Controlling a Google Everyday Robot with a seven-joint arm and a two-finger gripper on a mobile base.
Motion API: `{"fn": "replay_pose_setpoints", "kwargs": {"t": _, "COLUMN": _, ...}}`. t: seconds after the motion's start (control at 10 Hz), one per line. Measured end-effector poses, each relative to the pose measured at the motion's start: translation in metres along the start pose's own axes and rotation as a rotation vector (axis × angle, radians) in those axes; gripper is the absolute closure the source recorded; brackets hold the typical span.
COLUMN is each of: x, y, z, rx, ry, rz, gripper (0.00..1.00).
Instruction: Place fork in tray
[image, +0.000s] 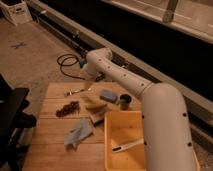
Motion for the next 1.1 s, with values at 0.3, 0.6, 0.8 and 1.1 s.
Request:
{"fn": "replay_pose_setpoints", "kwargs": {"t": 0.3, "x": 0.003, "y": -0.010, "z": 0.024, "rx": -0.021, "ry": -0.067, "rz": 0.023, "gripper": 0.35}}
{"fn": "replay_pose_setpoints", "kwargs": {"t": 0.6, "x": 0.002, "y": -0.008, "z": 0.038, "rx": -0.037, "ry": -0.130, "rz": 0.053, "gripper": 0.35}}
{"fn": "replay_pose_setpoints", "kwargs": {"t": 0.8, "x": -0.002, "y": -0.003, "z": 0.045, "rx": -0.068, "ry": -0.141, "rz": 0.050, "gripper": 0.35}}
{"fn": "replay_pose_setpoints", "kwargs": {"t": 1.1, "x": 0.001, "y": -0.002, "z": 0.044, "rx": -0.067, "ry": -0.138, "rz": 0.053, "gripper": 0.35}}
